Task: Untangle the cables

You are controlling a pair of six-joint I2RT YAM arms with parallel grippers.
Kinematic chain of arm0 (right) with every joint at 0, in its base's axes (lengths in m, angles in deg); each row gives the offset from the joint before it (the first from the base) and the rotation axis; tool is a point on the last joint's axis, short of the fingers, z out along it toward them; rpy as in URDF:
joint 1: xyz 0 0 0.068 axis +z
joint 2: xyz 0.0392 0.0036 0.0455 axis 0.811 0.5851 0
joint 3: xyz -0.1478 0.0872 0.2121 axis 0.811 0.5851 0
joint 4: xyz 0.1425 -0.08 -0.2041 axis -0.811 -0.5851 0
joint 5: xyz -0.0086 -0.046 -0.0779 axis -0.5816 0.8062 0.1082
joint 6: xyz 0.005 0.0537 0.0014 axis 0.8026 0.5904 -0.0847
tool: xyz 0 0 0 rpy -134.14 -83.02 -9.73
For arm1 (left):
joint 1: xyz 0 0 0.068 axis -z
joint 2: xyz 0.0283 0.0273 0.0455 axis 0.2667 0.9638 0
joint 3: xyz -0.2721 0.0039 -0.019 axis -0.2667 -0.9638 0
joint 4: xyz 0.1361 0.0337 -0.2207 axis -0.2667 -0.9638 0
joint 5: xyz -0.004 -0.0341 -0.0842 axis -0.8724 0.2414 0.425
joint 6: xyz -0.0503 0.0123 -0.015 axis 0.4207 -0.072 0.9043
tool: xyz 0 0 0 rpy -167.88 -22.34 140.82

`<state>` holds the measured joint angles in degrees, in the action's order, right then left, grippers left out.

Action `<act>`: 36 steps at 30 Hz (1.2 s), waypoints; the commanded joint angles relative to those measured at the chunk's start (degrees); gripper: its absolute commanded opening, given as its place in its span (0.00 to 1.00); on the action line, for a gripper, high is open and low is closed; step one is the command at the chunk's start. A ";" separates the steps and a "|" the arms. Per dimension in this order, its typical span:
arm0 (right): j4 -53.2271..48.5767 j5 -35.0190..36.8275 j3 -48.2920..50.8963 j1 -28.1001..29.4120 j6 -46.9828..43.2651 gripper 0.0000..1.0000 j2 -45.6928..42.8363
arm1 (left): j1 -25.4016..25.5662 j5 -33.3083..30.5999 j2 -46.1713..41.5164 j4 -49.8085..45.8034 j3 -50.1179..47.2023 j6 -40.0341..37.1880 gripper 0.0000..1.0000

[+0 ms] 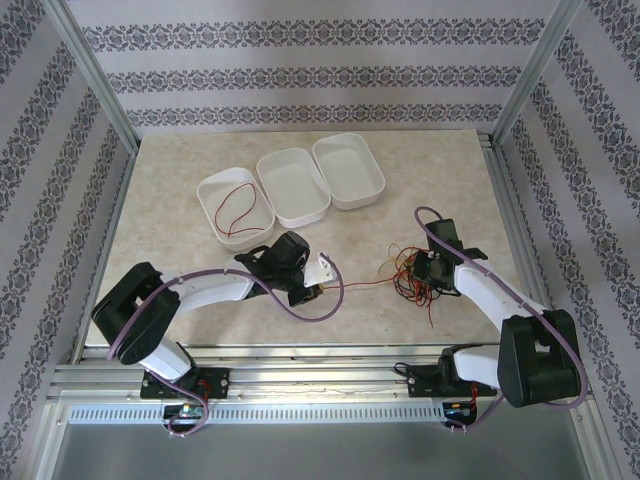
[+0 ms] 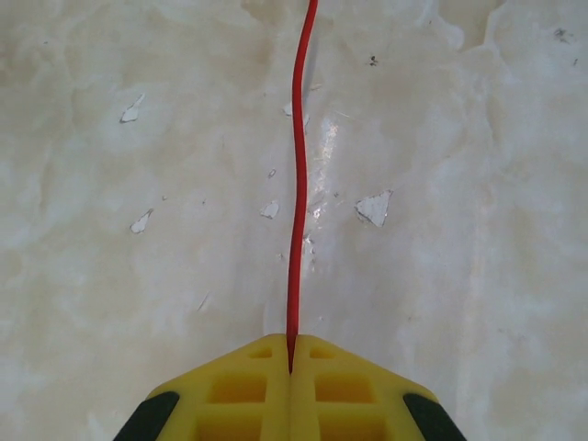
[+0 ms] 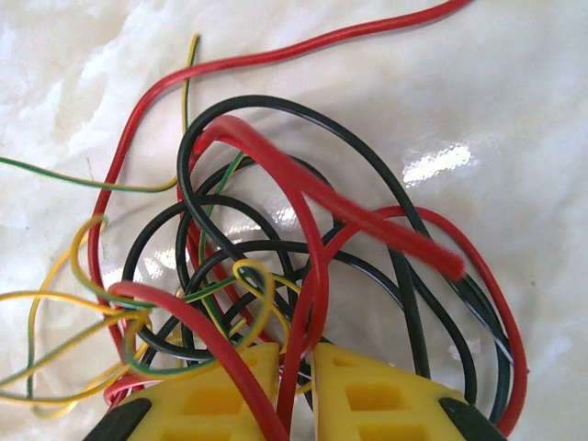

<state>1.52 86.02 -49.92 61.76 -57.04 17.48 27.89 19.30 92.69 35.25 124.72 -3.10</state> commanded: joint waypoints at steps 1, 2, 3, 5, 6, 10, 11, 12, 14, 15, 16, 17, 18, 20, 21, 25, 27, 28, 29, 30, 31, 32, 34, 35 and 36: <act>-0.81 2.84 -0.51 -1.02 0.00 0.19 -1.62 | -1.49 -1.42 -2.58 0.65 -1.87 2.70 0.00; -1.15 3.11 -0.51 -1.24 0.06 0.19 -1.85 | -1.92 -1.54 -3.30 0.79 -2.10 3.52 0.00; -1.11 2.89 -0.35 -1.57 0.07 0.19 -2.17 | -2.37 -1.71 -3.86 0.67 -2.13 4.35 0.00; -0.90 2.78 -0.14 -1.94 0.14 0.19 -2.55 | -3.32 -2.10 -5.37 0.12 -2.24 5.84 0.00; -0.79 2.78 -0.06 -2.03 0.22 0.19 -2.52 | -3.74 -2.33 -6.32 -0.07 -2.37 6.65 0.00; -0.31 2.86 0.23 -2.21 0.63 0.12 -2.03 | -5.42 -2.85 -10.35 0.49 -4.06 8.32 0.00; -0.35 2.94 0.33 -2.28 0.81 0.08 -1.86 | -5.56 -3.03 -11.22 0.49 -4.41 8.45 0.00; -0.19 3.11 0.28 -2.43 0.94 0.05 -1.65 | -5.71 -3.34 -12.09 0.45 -4.78 8.74 0.00; -0.06 3.27 0.29 -2.56 1.08 0.01 -1.30 | -5.77 -3.96 -13.60 0.15 -5.18 9.09 0.00; 0.04 3.41 0.20 -2.63 1.20 0.00 -1.24 | -5.82 -4.43 -14.44 -0.09 -5.30 9.21 0.00; 0.01 3.59 0.27 -2.70 1.36 0.00 -1.16 | -5.91 -4.82 -15.21 -0.37 -5.41 9.43 0.00; 0.06 3.69 0.28 -2.74 1.43 0.00 -1.11 | -5.90 -5.31 -15.82 -0.63 -5.52 9.50 0.00; 0.21 3.87 0.33 -2.87 1.51 0.00 -1.05 | -5.99 -5.88 -16.52 -0.93 -5.57 9.60 0.00; 0.36 3.92 0.28 -3.00 1.58 0.00 -0.82 | -6.39 -7.13 -17.66 -1.40 -5.79 10.06 0.00; 0.42 3.93 0.28 -3.00 1.61 0.00 -0.71 | -6.70 -8.11 -18.19 -1.70 -5.76 10.33 0.00; 0.55 3.87 0.33 -3.19 1.82 0.00 -0.02 | -9.55 -10.58 -20.21 -2.75 -6.14 12.32 0.00; 0.65 3.95 0.57 -3.31 2.08 0.00 0.21 | -11.27 -10.54 -21.92 -1.87 -7.14 13.19 0.00; 0.74 3.95 0.63 -3.34 2.17 0.00 0.28 | -12.02 -10.55 -22.97 -1.21 -7.80 13.55 0.00; 0.81 4.00 0.77 -3.35 2.33 0.00 0.34 | -12.48 -10.67 -23.73 -0.74 -8.20 13.78 0.00; 0.94 4.02 0.89 -3.49 2.43 0.00 0.34 | -13.13 -10.81 -24.57 -0.44 -8.56 14.24 0.00; 1.01 4.15 1.01 -3.57 2.52 0.00 0.34 | -13.64 -11.01 -25.30 -0.26 -8.77 14.60 0.00; 1.02 4.23 1.07 -3.61 2.53 0.00 0.34 | -14.06 -11.32 -25.91 -0.19 -8.84 14.82 0.00; 1.05 4.53 1.07 -3.86 2.73 0.00 0.37 | -14.89 -12.06 -26.93 0.26 -9.14 15.41 0.00; 1.07 4.64 1.01 -4.08 2.78 0.00 0.28 | -15.14 -12.17 -27.29 0.44 -9.26 15.52 0.00; 0.96 4.84 0.92 -4.22 2.85 0.00 0.26 | -15.47 -12.18 -27.55 0.61 -9.44 15.63 0.00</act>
<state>4.97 78.66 -49.92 60.37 -56.78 17.00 16.34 14.98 67.80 37.41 116.24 10.39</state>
